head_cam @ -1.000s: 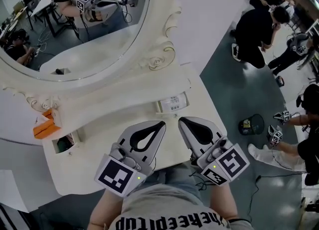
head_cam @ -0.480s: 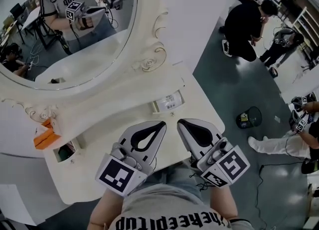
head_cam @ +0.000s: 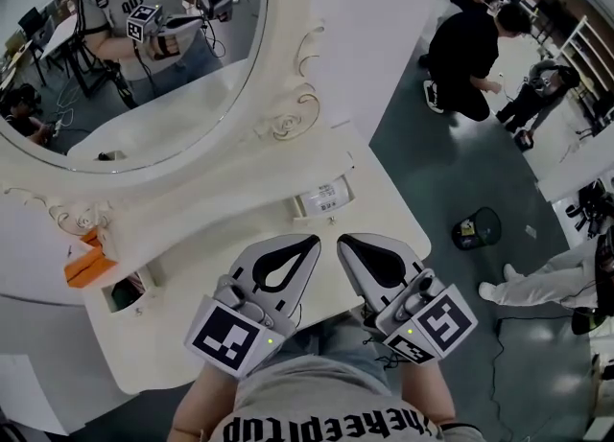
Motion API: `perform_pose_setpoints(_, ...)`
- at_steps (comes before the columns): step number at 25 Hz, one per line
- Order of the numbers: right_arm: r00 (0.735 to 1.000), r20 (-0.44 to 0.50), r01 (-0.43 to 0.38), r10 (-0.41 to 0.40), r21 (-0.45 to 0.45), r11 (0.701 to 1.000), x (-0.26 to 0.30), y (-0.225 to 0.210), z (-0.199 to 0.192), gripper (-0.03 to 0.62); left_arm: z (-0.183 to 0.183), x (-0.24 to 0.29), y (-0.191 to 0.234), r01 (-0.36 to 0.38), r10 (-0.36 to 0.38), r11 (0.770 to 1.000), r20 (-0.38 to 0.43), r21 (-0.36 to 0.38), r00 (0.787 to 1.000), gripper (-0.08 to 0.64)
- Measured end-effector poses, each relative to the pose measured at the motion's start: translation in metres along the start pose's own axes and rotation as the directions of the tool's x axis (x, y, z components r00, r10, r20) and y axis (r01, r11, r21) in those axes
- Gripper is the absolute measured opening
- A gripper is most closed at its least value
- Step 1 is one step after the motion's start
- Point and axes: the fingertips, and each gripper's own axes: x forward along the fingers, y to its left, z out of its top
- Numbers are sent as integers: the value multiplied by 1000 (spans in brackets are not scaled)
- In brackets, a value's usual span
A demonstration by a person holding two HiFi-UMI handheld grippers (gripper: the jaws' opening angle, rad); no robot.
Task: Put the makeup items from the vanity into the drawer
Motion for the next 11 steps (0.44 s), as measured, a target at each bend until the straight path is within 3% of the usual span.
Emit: perform_pose_setpoints(11, 1000, -1, -2, 2, -7, 1000, 0, 0, 1, 8, 0, 1, 0, -4, 4, 1000, 5, -1, 1000, 21)
